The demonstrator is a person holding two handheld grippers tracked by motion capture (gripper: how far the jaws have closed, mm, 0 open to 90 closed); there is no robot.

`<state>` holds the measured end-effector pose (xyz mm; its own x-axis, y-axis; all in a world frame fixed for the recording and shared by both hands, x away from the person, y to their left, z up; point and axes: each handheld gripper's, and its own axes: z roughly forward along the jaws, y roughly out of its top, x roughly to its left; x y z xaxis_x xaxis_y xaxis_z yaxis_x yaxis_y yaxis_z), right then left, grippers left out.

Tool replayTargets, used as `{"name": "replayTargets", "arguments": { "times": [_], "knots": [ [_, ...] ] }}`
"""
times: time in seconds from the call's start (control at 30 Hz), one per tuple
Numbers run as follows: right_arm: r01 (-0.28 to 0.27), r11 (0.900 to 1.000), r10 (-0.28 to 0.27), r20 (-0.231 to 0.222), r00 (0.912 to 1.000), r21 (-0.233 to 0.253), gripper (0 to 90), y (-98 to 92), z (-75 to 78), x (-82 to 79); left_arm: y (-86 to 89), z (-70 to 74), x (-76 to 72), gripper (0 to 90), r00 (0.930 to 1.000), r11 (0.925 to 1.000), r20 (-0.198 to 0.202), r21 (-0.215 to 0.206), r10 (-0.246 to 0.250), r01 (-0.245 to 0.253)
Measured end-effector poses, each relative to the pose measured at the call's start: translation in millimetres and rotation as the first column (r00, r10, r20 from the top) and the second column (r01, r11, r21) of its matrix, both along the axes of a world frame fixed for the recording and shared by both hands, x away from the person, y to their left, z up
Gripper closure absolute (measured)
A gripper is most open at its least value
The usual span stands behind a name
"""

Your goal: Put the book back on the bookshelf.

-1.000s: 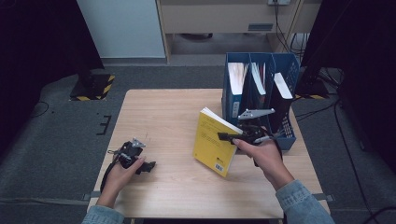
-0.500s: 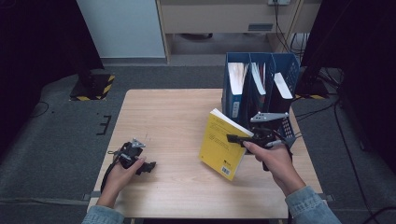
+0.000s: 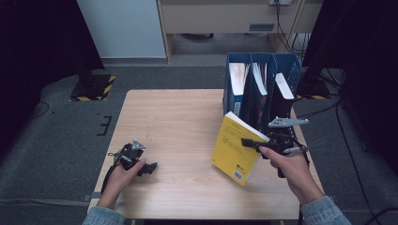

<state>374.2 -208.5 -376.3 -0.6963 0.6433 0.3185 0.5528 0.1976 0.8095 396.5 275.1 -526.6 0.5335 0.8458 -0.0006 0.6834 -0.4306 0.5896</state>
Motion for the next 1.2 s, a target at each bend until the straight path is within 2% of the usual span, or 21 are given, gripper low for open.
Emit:
{"name": "replayTargets", "arguments": {
  "times": [0.6, 0.87, 1.2],
  "knots": [
    [0.073, 0.997, -0.073, -0.011, 0.9973, -0.009, 75.0, -39.8, 1.8, -12.3, 0.1, -0.7, -0.8, 0.0, 0.9999, 1.0000, 0.010, -0.005, 0.003, -0.003],
    [0.107, 0.994, -0.107, -0.021, 0.9941, 0.007, 75.0, -59.3, 1.6, -21.8, -0.7, -1.1, -0.8, 0.0, 0.9999, 0.9999, 0.013, -0.010, 0.008, -0.008],
    [0.125, 0.992, -0.125, -0.025, 0.9919, 0.020, 75.0, -71.0, 7.3, -20.0, -0.6, -1.2, -1.1, 0.0, 0.9999, 0.9999, 0.015, -0.011, 0.008, -0.008]
  ]
}}
